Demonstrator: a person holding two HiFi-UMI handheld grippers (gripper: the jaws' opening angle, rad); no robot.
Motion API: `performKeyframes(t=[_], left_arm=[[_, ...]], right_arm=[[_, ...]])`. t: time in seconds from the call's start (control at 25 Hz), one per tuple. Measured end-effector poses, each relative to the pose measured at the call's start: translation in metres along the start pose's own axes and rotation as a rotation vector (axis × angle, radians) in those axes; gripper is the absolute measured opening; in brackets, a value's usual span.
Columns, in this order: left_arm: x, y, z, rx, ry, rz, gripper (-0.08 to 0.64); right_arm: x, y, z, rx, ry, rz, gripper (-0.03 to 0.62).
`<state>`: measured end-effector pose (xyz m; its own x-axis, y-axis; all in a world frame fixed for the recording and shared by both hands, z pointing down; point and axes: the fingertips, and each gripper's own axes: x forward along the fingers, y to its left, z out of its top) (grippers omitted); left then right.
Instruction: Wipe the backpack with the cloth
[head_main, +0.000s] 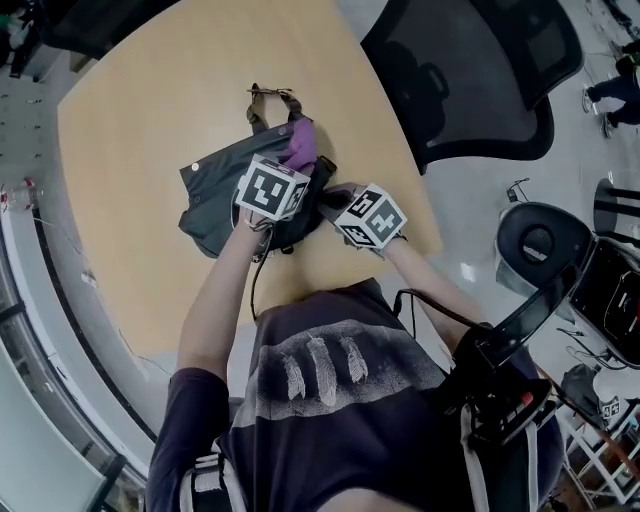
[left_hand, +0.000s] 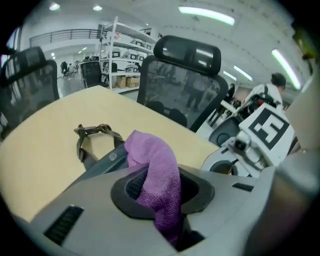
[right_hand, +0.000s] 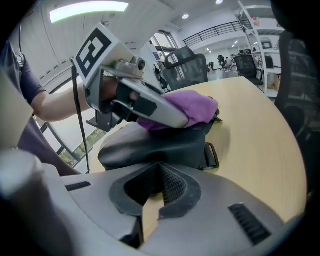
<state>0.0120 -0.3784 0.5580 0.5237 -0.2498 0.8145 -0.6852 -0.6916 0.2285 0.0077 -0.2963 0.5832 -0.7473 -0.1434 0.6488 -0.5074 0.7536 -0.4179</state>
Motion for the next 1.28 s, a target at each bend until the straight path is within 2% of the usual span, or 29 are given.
performKeyframes(t=[0.08, 0.16, 0.2, 0.28, 0.4, 0.44, 0.52, 0.72, 0.84, 1.08, 1.16, 1.28], left_arm=[[-0.012, -0.001, 0.010, -0.073, -0.101, -0.057, 0.089], [-0.039, 0.022, 0.015, -0.133, -0.207, -0.017, 0.089], [-0.057, 0.044, 0.014, -0.159, -0.251, 0.040, 0.089], [-0.097, 0.100, -0.001, -0.202, -0.294, 0.210, 0.089], [-0.145, 0.178, -0.050, -0.270, -0.246, 0.455, 0.089], [-0.153, 0.196, -0.068, -0.299, -0.221, 0.503, 0.089], [-0.154, 0.219, -0.097, -0.343, -0.167, 0.547, 0.089], [-0.112, 0.220, -0.143, -0.331, 0.007, 0.542, 0.089], [-0.093, 0.213, -0.155, -0.306, 0.044, 0.523, 0.089], [-0.077, 0.193, -0.142, -0.209, 0.165, 0.438, 0.089], [-0.068, 0.182, -0.129, -0.175, 0.175, 0.414, 0.089], [-0.055, 0.165, -0.110, -0.166, 0.161, 0.371, 0.089]], right_arm=[[0.001, -0.003, -0.002, 0.001, -0.001, 0.009, 0.002], [0.000, -0.006, -0.004, 0.009, 0.000, 0.021, 0.002], [0.000, -0.007, -0.004, 0.015, 0.000, 0.026, 0.002], [-0.001, -0.009, -0.005, 0.025, 0.003, 0.032, 0.002], [-0.001, -0.011, -0.005, 0.033, 0.011, 0.027, 0.002], [-0.001, -0.011, -0.005, 0.036, 0.014, 0.025, 0.002], [-0.001, -0.012, -0.005, 0.040, 0.018, 0.023, 0.002], [-0.003, -0.012, -0.005, 0.040, 0.029, 0.003, 0.002], [-0.002, -0.007, -0.004, 0.045, 0.032, -0.018, 0.002], [0.005, 0.001, 0.003, 0.022, 0.032, -0.022, 0.002], [0.002, 0.001, 0.002, 0.015, 0.032, -0.026, 0.002], [-0.001, 0.002, 0.002, 0.002, 0.030, -0.021, 0.002]])
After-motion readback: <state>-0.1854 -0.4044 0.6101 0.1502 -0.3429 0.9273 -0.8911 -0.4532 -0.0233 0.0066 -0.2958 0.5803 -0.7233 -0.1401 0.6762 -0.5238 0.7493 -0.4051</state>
